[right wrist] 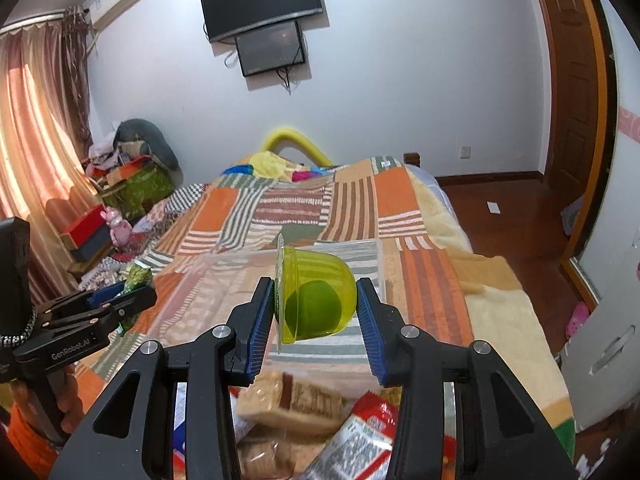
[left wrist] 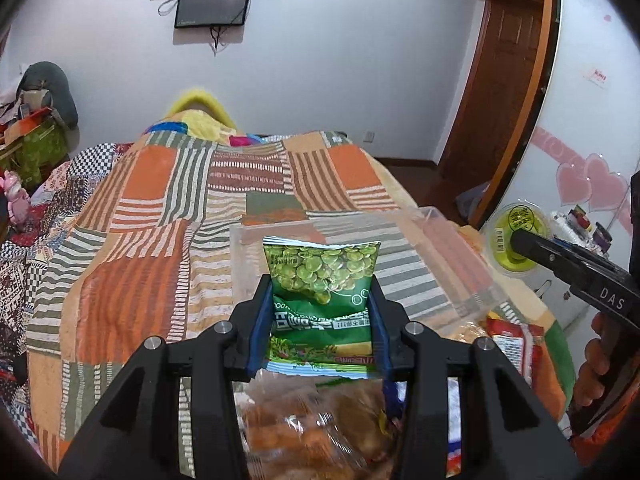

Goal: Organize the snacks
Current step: 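Lower the pea bag and jelly cup into the clear box and release both, then grasp the purple-labelled cake roll with the left gripper while the right grasps the red chip bag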

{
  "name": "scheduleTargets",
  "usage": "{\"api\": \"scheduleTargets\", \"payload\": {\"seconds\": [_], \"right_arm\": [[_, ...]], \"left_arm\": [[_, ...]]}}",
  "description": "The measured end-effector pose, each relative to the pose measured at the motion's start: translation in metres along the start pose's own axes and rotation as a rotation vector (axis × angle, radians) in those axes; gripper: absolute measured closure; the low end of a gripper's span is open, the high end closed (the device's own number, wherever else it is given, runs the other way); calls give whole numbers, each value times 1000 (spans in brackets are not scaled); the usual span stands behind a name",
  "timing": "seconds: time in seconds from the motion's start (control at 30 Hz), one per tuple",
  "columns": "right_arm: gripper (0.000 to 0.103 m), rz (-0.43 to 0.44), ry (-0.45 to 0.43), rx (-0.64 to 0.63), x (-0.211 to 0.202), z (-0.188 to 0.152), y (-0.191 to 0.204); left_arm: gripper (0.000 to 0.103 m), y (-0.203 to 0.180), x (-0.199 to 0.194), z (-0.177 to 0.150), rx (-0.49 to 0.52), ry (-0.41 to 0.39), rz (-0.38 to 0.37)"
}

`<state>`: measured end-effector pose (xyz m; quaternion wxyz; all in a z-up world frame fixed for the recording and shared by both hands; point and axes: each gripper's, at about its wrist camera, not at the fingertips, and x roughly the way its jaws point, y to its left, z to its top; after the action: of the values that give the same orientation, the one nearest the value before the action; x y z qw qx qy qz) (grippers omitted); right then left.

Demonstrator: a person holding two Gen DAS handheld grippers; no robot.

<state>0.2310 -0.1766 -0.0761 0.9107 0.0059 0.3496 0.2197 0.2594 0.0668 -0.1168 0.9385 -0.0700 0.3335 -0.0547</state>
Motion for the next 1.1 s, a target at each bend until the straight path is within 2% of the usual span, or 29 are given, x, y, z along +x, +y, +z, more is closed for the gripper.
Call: {"api": "scheduleTargets", "payload": {"seconds": [0.2,0.43,0.6,0.87,1.1], "right_arm": [[65,-8,81,14,26,-2,-10],[64,-30,139,5,35,-8,-13],[63,-23,117,5,24,1,-15],[62,-39,52,-17,-7,13,-15],[57,-78,32,-45,-31,3,-17]], "left_arm": [[60,4,30,2,-10,68,-5],[57,3,38,-1,-11,94,15],[46,1,22,1,-8,60,21],[43,9,-26,4,6,4,43],[40,34,-63,-18,5,5,113]]}}
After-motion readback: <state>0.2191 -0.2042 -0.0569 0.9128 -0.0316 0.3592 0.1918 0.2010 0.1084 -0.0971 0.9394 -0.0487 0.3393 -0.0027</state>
